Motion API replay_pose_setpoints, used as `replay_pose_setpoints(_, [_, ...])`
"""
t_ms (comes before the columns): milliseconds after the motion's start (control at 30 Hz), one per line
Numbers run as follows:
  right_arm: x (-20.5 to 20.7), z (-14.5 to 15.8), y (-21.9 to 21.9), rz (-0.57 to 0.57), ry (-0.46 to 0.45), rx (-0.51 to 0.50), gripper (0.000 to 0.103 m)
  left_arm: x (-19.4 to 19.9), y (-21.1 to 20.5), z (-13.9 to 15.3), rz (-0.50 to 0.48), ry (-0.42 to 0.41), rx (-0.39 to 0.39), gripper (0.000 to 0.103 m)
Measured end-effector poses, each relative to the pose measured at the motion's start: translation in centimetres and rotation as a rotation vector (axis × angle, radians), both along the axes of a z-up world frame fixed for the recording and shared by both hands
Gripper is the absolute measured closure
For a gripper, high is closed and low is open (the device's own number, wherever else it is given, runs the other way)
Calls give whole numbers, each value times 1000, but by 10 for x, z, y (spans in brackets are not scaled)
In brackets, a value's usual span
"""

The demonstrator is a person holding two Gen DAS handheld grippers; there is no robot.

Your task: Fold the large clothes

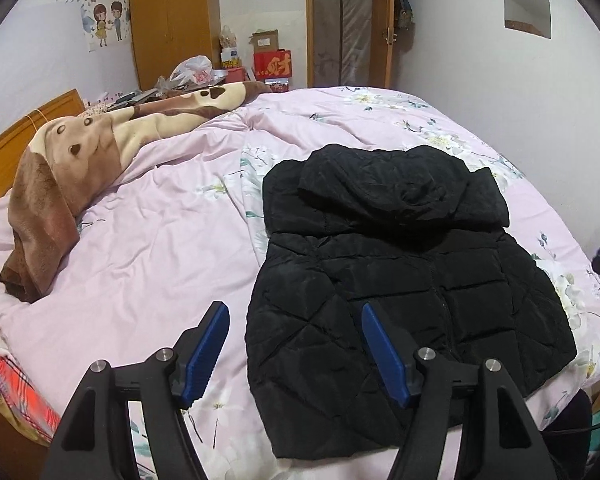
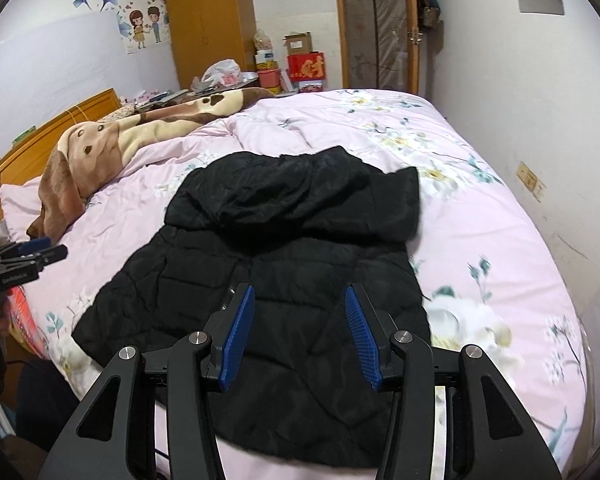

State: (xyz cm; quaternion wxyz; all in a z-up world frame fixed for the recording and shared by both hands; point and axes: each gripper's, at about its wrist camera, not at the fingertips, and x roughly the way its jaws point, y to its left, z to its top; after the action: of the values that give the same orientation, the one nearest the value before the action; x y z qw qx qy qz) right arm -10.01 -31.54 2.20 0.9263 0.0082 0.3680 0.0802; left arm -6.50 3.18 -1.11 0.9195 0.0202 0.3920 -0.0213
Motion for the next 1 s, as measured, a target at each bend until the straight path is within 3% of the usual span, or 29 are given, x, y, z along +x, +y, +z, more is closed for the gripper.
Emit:
replay_pose_setpoints(133, [-17, -20, -12, -62, 35, -15, 39, -9, 10, -30, 32, 66, -32, 34])
replay_pose_setpoints(333, [-39, -62, -35, -158, 120, 6, 39, -20, 28, -78, 73, 174, -45, 34])
replay_pose_setpoints(433, [-48, -79, -47, -200, 150, 19, 38, -24, 42, -96, 105, 219, -109, 34])
replay_pose_setpoints(533, [-49, -91, -58, -234, 180, 31, 38, -26, 50, -104, 136, 223, -119, 34])
replay_pose_setpoints(833, [-45, -122, -72, -269, 258, 80, 37, -13, 58, -126, 163, 290, -247, 34])
replay_pose_setpoints(1000, [-39, -127, -64, -234, 267, 88, 37, -13, 50, -135, 140, 311, -244, 34])
